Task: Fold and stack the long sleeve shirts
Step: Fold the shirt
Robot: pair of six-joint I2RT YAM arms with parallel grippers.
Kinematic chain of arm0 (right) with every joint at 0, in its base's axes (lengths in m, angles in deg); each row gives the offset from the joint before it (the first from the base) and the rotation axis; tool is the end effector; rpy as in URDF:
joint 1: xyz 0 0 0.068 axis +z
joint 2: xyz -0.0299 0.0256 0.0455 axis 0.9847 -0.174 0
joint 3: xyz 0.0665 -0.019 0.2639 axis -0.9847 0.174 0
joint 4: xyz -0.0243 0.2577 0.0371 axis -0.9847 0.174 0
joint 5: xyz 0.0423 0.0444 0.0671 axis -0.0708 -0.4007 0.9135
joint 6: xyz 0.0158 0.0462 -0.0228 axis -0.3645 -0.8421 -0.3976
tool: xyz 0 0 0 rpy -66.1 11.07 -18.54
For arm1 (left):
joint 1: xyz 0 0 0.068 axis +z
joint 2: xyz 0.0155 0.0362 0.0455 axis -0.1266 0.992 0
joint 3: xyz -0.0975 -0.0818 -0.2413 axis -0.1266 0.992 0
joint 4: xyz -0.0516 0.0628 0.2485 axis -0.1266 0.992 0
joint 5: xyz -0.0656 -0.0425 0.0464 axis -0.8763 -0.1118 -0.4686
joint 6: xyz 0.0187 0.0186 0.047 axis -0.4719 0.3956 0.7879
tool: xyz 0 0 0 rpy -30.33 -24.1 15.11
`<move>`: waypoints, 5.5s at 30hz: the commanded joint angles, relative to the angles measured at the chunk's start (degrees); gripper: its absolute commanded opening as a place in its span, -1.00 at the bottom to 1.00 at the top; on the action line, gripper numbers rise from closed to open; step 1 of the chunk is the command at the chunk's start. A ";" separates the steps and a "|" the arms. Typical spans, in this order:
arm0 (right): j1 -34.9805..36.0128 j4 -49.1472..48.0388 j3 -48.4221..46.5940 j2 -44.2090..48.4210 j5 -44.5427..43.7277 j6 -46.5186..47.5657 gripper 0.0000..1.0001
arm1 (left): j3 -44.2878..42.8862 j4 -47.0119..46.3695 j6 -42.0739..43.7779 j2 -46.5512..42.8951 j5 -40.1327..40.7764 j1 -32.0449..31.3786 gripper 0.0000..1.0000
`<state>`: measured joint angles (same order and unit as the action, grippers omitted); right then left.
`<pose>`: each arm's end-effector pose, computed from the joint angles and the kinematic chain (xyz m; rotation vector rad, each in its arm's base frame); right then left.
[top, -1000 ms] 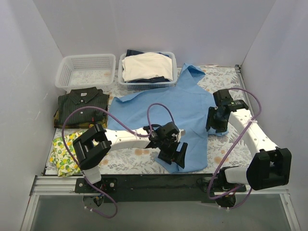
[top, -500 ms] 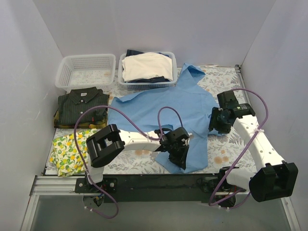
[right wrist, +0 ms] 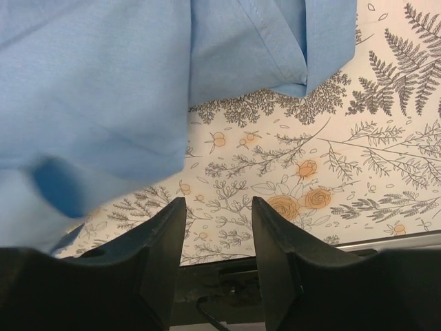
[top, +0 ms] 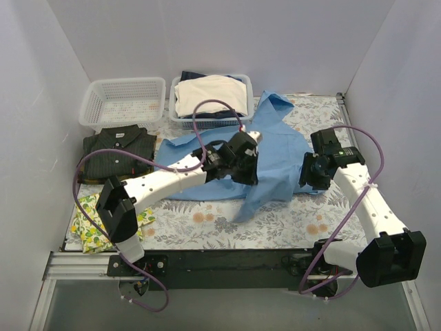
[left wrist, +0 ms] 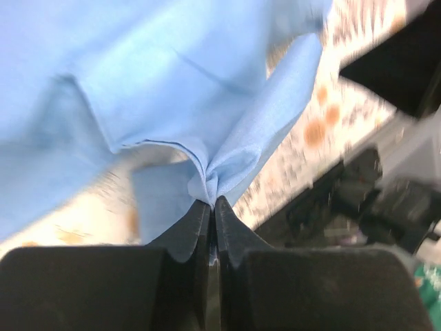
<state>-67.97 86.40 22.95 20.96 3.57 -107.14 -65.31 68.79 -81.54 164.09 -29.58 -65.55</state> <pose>0.2132 0.0399 0.2874 0.3206 2.6518 -0.0064 0.1984 -0.3240 0.2963 -0.3400 2.7197 -0.9462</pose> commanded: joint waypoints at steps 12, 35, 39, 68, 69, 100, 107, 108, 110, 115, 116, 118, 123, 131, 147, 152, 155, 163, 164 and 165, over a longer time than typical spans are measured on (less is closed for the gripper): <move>-0.32 -8.99 -5.12 -13.10 -3.79 -0.36 -0.07 | -22.49 2.87 9.27 8.15 10.00 15.65 -1.00; -0.50 -15.95 -9.70 -33.94 -0.55 2.01 -0.11 | -27.86 -2.85 8.21 17.30 10.08 26.99 0.19; -0.76 -14.19 -6.88 -34.56 -1.15 1.41 -0.15 | -21.99 -0.56 7.86 13.09 12.44 28.84 0.45; -15.88 -9.53 -7.74 -25.16 2.80 2.10 -0.17 | 21.22 7.09 -3.68 -10.56 4.37 30.42 0.59; -15.70 -9.36 -8.37 -23.85 2.89 2.45 -0.17 | 19.61 5.26 -2.43 -11.61 3.67 30.33 0.61; -13.15 -10.14 -13.03 -17.86 5.00 4.48 -0.03 | -29.70 -7.69 13.93 36.09 -1.79 7.48 0.66; -13.15 -10.32 -12.33 -17.42 4.82 4.21 -0.04 | -32.00 -0.65 14.72 40.49 7.26 5.99 0.43; -13.15 -10.32 -12.15 -17.33 4.73 4.21 -0.04 | -31.82 -0.04 14.80 40.59 7.88 5.81 0.38; -13.15 -10.32 -12.15 -17.24 4.47 4.13 -0.04 | -31.12 0.31 14.98 40.76 9.02 5.37 0.19; -13.15 -10.32 -11.89 -17.07 4.47 4.12 -0.05 | -30.59 0.84 14.37 39.36 11.75 5.28 -0.23; -13.15 -10.32 -11.89 -17.07 4.38 4.04 -0.05 | -30.76 1.10 14.19 38.83 12.36 5.28 -0.31; -13.15 -10.32 -11.71 -17.07 4.29 3.95 -0.05 | -30.85 1.02 14.10 37.25 14.11 5.28 -0.61; -13.15 -10.32 -11.36 -17.42 4.38 3.86 -0.06 | -31.81 1.81 14.72 34.88 17.02 5.28 -1.00; -13.15 -10.59 -11.27 -17.51 4.73 3.77 -0.07 | -31.56 3.04 15.07 29.35 21.50 5.37 -1.00; -13.15 -11.73 -10.66 -20.05 5.70 2.81 -0.10 | -28.14 9.98 15.42 11.59 35.47 5.37 -1.00; -13.15 -11.99 -10.74 -21.20 4.56 2.28 -0.11 | -23.83 12.09 14.37 3.42 40.93 5.37 -1.00; -13.15 -12.25 -10.75 -21.81 4.47 2.11 -0.12 | -23.12 15.33 11.82 0.61 40.76 5.37 -1.00; -13.24 -12.96 -9.87 -21.99 4.38 1.66 -0.14 | -14.96 17.72 5.85 -8.27 35.85 5.37 -1.00; -13.24 -12.96 -9.69 -21.90 4.12 1.49 -0.14 | -14.07 17.28 5.67 -9.15 34.36 5.37 -1.00; -13.24 -13.05 -9.60 -21.55 3.60 1.49 -0.15 | -13.11 16.93 5.49 -11.25 31.47 5.28 -1.00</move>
<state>-81.34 74.55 12.72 -1.18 8.51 -104.62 -81.64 84.70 -73.17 159.83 7.14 -60.05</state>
